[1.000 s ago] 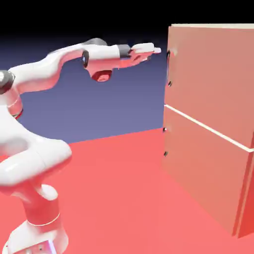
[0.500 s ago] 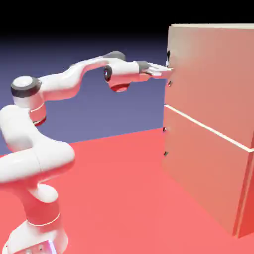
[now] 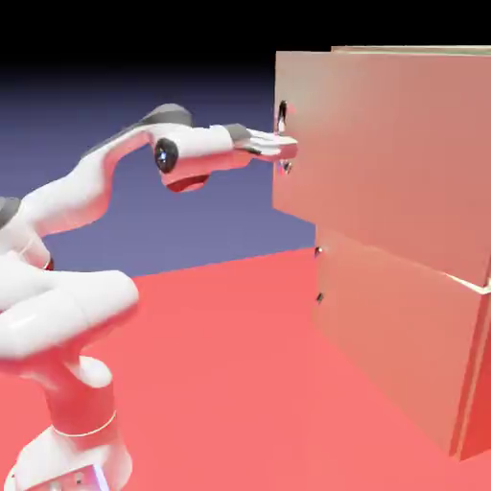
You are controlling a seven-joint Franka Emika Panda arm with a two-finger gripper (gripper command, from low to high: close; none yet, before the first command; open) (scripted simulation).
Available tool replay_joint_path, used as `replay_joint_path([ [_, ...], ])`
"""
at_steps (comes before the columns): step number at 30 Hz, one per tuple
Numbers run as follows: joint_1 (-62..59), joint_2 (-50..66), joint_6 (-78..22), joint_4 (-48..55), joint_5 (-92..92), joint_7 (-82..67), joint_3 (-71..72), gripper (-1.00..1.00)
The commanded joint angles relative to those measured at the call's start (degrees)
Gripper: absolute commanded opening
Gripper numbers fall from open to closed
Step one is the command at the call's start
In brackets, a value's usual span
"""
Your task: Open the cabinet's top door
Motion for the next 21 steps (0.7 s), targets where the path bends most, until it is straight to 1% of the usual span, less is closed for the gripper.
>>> replay_joint_path([
  [1, 1.54, -0.17, -1.82, -2.07, -0.18, -1.11, -1.17, -1.00],
  [7, 10.01, -1.47, -13.68, -14.39, -5.31, -6.98, -11.22, -1.00],
  [10, 12.48, -2.07, -19.28, -18.96, -9.71, -9.25, -17.45, -1.00],
  [15, 13.90, -2.34, -27.18, -23.70, -17.82, -12.32, -27.83, -1.00],
  [21, 13.19, -0.78, -35.43, -26.31, -28.27, -15.88, -40.29, -1.00],
])
